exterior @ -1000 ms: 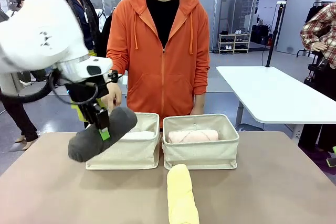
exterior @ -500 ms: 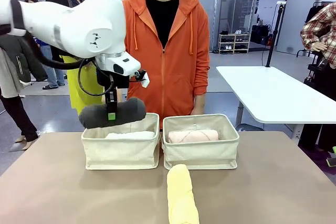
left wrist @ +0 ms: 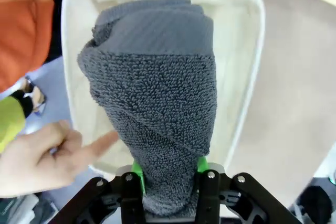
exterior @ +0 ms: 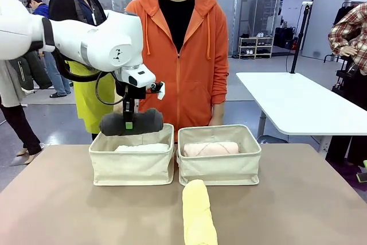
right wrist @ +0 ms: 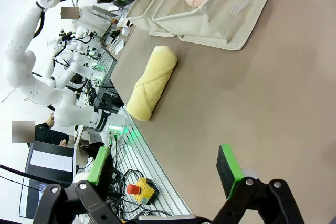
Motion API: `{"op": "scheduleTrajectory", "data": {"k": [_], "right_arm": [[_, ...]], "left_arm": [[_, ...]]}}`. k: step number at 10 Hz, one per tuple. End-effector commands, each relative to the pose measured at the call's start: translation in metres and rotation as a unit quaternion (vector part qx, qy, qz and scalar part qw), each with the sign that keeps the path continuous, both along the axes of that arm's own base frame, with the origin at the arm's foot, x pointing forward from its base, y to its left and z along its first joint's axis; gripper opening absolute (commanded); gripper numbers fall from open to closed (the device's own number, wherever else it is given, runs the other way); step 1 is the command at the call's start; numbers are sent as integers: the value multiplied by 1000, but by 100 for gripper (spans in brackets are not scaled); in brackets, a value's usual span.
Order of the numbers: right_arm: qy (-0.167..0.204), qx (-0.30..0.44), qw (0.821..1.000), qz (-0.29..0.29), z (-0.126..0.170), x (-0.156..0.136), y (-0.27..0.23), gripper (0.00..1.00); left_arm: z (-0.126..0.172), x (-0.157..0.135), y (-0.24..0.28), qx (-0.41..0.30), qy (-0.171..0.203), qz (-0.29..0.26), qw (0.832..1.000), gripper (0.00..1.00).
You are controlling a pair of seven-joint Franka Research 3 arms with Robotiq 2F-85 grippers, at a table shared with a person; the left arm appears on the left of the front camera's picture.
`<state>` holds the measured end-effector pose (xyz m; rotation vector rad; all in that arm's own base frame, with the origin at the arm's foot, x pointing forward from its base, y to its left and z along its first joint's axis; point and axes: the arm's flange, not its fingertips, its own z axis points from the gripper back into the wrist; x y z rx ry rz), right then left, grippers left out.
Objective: Divide the towels into two baskets.
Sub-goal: Pick up one hotel-folded towel from the bottom of the table and place it in the Fabric basket indicated by the person.
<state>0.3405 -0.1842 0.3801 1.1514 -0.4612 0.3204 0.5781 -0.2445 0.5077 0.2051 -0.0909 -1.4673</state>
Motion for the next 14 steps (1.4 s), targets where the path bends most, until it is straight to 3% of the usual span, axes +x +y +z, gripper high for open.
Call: {"op": "scheduleTrajectory", "data": {"k": [1, 4, 7, 10, 11, 14], "right_arm": [[6, -3, 1000, 1, 4, -2, -1, 100], [6, -3, 1000, 1, 4, -2, -1, 100], [6, -3, 1000, 1, 4, -2, -1, 100], [6, -3, 1000, 1, 4, -2, -1, 100], [6, -3, 1000, 1, 4, -2, -1, 100], [6, -3, 1000, 1, 4, -2, -1, 100]], "left_arm": [[-19, 15, -1, -24, 34, -49, 998, 41], [-58, 25, -2, -43, 69, -84, 993, 41], [-82, 23, 4, -40, 93, -82, 991, 41], [-80, 19, 2, -39, 94, -80, 992, 95], [-79, 19, 1, -36, 93, -77, 992, 100], [-71, 14, 2, -29, 84, -65, 994, 100]]}}
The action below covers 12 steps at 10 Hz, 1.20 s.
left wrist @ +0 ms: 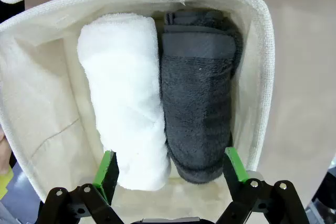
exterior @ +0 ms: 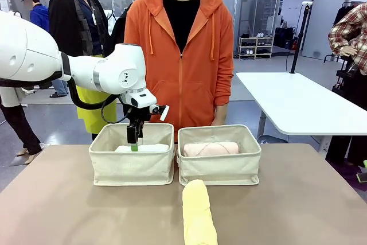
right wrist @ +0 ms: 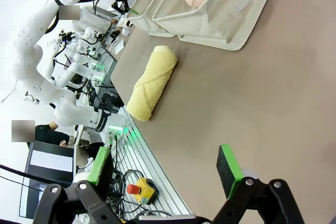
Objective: Divide the towels into two baskets.
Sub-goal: Pick up one hotel-folded towel from the bottom of the table and place it in the Fabric basket indicated by the person.
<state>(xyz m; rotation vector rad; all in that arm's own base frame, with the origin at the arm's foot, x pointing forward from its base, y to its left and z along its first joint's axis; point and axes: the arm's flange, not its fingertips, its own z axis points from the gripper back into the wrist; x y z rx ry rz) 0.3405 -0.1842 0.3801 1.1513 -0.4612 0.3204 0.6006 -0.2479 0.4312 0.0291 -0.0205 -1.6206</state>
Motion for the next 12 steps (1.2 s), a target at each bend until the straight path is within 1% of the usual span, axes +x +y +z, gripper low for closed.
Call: {"op": "scheduleTrajectory", "data": {"k": [1, 2, 12], "right_arm": [[6, -3, 1000, 1, 4, -2, -1, 100], [6, -3, 1000, 1, 4, -2, -1, 100], [6, -3, 1000, 1, 4, -2, -1, 100]], "left_arm": [[7, -13, 7, -1, -3, 14, 1000, 100], [0, 0, 0, 0, 0, 0, 1000, 100], [0, 0, 0, 0, 0, 0, 1000, 100]]}}
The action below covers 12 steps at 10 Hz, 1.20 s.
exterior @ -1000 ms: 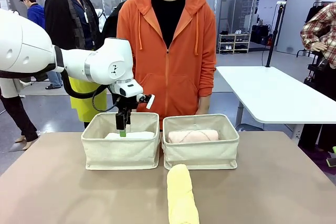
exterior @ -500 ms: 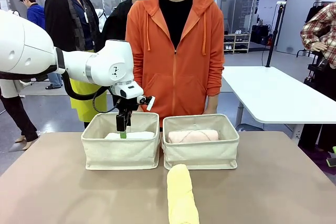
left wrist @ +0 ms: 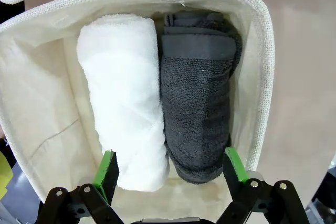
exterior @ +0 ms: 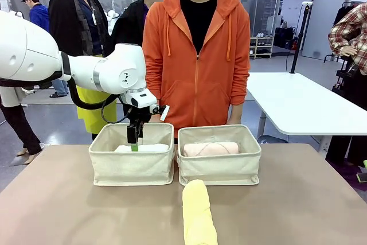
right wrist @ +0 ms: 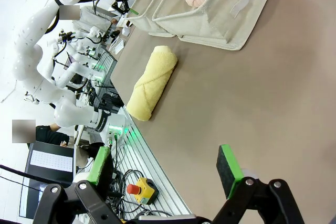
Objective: Divide the towels into two baskets.
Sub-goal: Pick up one hotel-folded towel from the bottom of the table and place it in the Fabric basket indicated by the person.
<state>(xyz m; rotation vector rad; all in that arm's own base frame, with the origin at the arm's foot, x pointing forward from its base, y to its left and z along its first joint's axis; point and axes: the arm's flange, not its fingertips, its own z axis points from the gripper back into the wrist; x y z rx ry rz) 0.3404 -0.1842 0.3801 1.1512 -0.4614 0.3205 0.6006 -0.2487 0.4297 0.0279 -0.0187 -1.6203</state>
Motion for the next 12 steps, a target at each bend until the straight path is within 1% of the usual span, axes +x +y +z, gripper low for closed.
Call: {"op": "scheduleTrajectory", "data": {"k": [1, 2, 3, 4, 5, 6, 7, 8, 9, 10, 11, 12], "right_arm": [[6, -3, 1000, 1, 4, -2, -1, 100], [6, -3, 1000, 1, 4, -2, -1, 100], [6, -3, 1000, 1, 4, -2, -1, 100], [6, -3, 1000, 1, 4, -2, -1, 100], [6, -3, 1000, 1, 4, -2, -1, 100], [6, -3, 1000, 1, 4, -2, -1, 100], [6, -3, 1000, 1, 4, -2, -1, 100], [6, -3, 1000, 1, 4, -2, -1, 100], [6, -3, 1000, 1, 4, -2, -1, 100], [6, -3, 1000, 1, 4, -2, -1, 100], [6, -3, 1000, 1, 4, -2, -1, 100], [6, -3, 1000, 1, 4, -2, -1, 100]], "left_arm": [[1, 0, 1, 0, -1, 0, 1000, 100], [0, 0, 0, 0, 0, 0, 1000, 100], [18, -16, 19, -41, 36, 22, 998, 100], [39, -37, 44, -79, 50, 36, 995, 100], [59, -64, 76, -138, 68, 43, 987, 100], [76, -88, 102, -178, 72, 62, 979, 100], [80, -116, 128, -213, 110, 91, 966, 100], [78, -141, 160, -258, 143, 124, 947, 100], [75, -169, 204, -312, 147, 175, 922, 100], [70, -195, 240, -350, 160, 218, 897, 100], [64, -219, 275, -367, 183, 267, 872, 100], [57, -240, 308, -390, 200, 298, 848, 100]]}}
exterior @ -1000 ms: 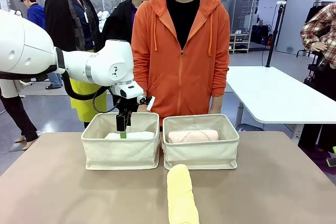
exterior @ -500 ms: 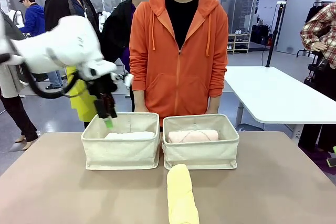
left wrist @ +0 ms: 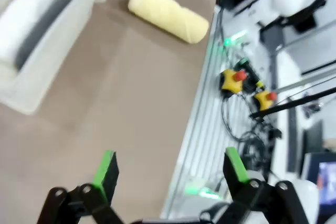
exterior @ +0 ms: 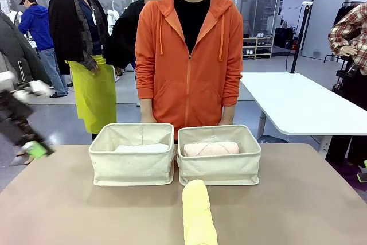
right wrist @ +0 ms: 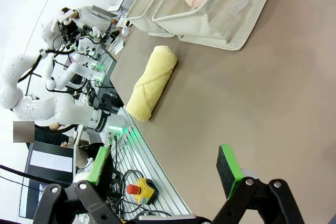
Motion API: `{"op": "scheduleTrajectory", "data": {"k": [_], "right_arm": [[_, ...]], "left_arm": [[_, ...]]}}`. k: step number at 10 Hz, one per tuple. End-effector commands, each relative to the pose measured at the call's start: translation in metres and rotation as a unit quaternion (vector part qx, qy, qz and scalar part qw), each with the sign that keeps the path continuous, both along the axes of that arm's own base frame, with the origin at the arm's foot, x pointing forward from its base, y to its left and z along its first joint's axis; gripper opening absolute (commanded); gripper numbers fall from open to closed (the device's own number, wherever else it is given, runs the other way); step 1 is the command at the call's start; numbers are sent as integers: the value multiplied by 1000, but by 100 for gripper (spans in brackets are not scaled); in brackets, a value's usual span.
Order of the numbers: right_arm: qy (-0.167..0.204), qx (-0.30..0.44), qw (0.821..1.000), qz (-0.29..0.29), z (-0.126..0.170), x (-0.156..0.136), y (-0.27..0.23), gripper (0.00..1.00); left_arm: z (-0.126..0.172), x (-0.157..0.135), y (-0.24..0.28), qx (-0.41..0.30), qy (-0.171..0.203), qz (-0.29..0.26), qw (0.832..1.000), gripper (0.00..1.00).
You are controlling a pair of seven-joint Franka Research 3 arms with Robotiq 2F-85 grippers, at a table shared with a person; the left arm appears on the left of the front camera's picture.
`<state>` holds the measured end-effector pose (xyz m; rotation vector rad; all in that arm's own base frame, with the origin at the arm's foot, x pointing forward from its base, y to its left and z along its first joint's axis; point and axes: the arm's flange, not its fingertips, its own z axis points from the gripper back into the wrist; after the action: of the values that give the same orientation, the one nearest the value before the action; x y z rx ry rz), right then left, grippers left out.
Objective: Divide the towels into two baskets.
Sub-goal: Pick up one hotel-folded towel from the bottom of the table and place it in the Fabric basket indicated by the person.
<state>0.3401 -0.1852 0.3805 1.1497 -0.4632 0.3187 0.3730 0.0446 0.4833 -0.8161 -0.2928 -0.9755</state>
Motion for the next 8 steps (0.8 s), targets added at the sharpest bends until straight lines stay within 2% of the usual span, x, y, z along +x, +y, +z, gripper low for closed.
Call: {"op": "scheduleTrajectory", "data": {"k": [1, 3, 5, 6, 7, 8], "right_arm": [[6, -3, 1000, 2, 3, -2, 0, 100], [6, -3, 1000, 2, 3, -2, 0, 100], [6, -3, 1000, 2, 3, -2, 0, 100], [6, -3, 1000, 2, 3, -2, 0, 100], [6, -3, 1000, 2, 3, -2, 0, 100], [6, -3, 1000, 2, 3, -2, 0, 100]], "left_arm": [[-5, -37, 53, -47, 23, 96, 994, 100], [-32, -77, 107, -91, 49, 162, 981, 100], [-59, -101, 139, -122, 70, 209, 968, 100], [-71, -107, 150, -129, 82, 226, 962, 100], [-78, -103, 151, -131, 78, 227, 962, 100], [-66, -108, 149, -120, 70, 221, 965, 100]]}}
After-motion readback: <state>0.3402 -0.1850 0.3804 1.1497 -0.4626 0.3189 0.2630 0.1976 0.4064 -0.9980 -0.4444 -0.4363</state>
